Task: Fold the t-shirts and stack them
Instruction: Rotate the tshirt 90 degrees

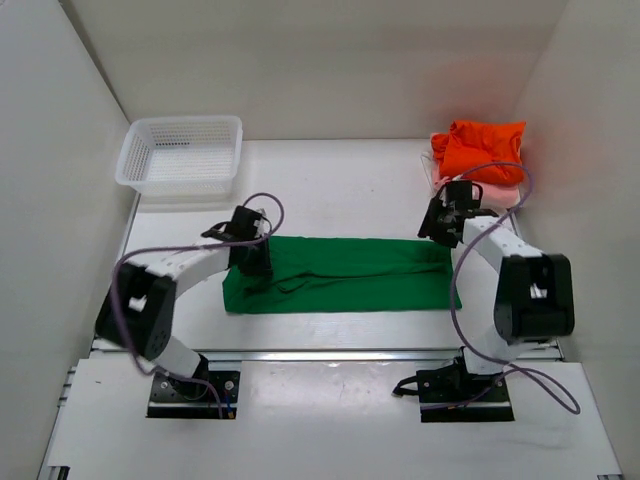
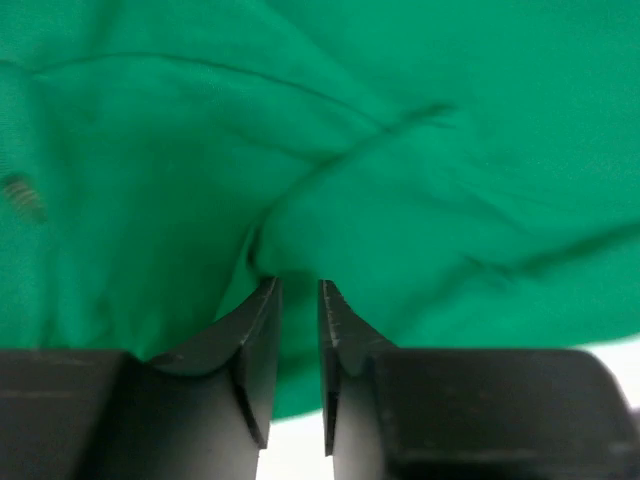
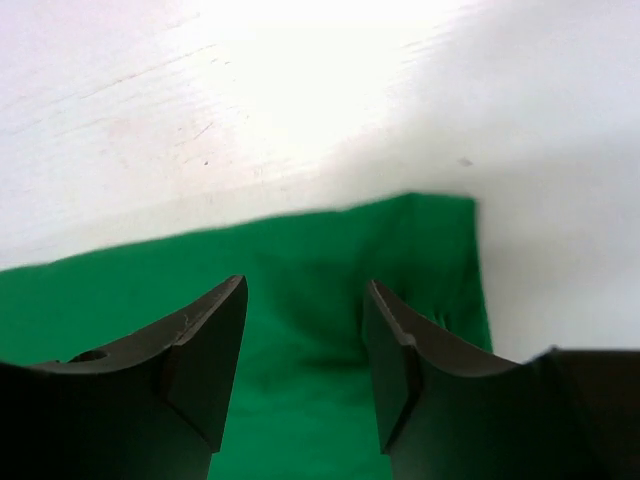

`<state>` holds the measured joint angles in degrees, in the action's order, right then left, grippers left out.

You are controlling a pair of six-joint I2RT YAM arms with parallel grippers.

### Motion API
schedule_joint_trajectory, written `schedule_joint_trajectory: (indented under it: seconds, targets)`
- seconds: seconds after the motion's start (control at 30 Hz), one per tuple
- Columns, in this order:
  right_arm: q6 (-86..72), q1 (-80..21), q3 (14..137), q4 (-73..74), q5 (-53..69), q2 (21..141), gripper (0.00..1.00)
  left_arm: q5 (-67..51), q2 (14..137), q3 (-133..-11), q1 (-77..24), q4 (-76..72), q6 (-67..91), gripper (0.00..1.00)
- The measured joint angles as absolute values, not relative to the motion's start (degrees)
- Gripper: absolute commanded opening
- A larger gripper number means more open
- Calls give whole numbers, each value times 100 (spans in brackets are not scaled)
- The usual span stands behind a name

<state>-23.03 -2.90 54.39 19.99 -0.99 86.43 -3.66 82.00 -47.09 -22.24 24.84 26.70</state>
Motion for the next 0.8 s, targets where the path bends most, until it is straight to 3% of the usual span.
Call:
schedule_joint_trajectory:
  seconds: [0.07,0.17,0.33,0.47,0.6,0.73,0.77,0.8]
  targets:
    - [-2220,-301,5693,2012,25,9231,39,-353,9015,-4932,-2290,2506,2705,28]
    - [-2206,-397,5819,2161,19,9845,37,-311,9824,-5721,-2318,2670,2727,28]
    - [-2506,-967,5557,2298,-443,9633,39,-213,11222,-7618,-2298,3225,2655,23]
    - [-3074,-1734,4654,2222,-517,8805,39,-161,13270,-10897,-2244,4303,2429,22]
    - [-3769,-2781,4145,2043,-266,8270,39,-491,15401,-14564,-2078,5116,2499,11]
    - [-4298,-3540,4051,1776,141,8252,33,-1109,15174,-13968,-1664,4740,2797,9]
    - [-4381,-3555,4064,1772,209,8291,27,-1142,15294,-14252,-1557,4952,2825,9]
    - [-4431,-3520,4099,1796,222,8348,14,-1164,15502,-14667,-1476,5087,2849,8]
